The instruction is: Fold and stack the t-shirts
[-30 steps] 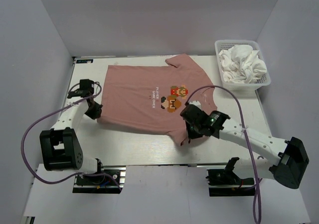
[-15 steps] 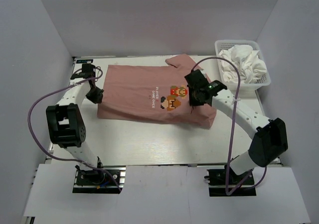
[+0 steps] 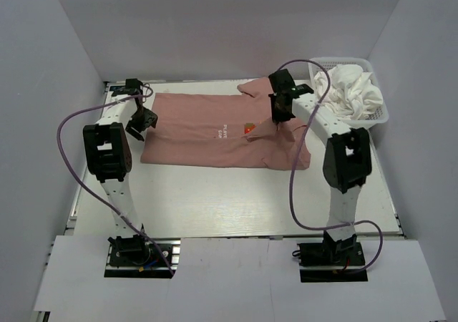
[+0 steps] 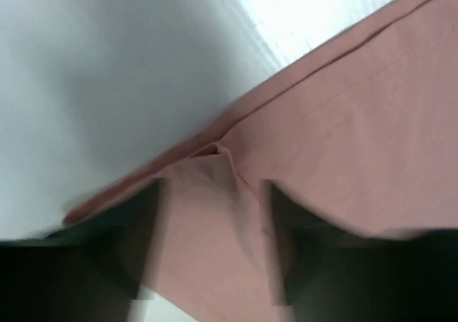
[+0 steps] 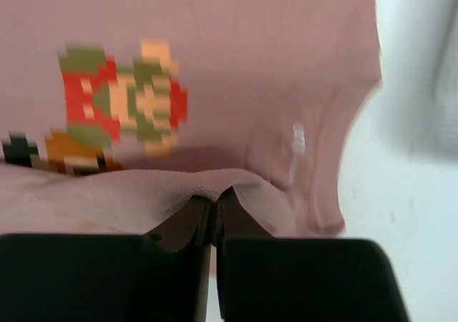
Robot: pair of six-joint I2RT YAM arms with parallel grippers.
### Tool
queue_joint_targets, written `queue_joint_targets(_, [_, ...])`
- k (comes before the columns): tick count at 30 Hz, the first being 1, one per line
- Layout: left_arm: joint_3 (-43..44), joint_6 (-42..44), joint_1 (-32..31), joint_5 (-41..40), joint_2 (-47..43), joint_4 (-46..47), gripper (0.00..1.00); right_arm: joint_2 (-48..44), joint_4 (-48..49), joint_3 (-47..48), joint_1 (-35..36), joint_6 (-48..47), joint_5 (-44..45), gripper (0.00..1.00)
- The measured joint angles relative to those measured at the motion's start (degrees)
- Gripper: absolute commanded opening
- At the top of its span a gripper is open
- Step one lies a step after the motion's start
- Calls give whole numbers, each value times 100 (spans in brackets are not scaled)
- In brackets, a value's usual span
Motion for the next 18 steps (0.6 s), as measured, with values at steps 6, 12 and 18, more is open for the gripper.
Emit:
queue_joint_targets(6, [605,232,0,11,422,57,100,1934,-66,2190,-282,-190,-446,61])
queue_joint_targets(12, [793,570,0,17,337,96,100,2135,114,2157,-496,-203,-1064,90])
queue_joint_targets(18, [-131,745,-33,-20,-352,229,100,107,645,-544,-511,-68,-1364,90])
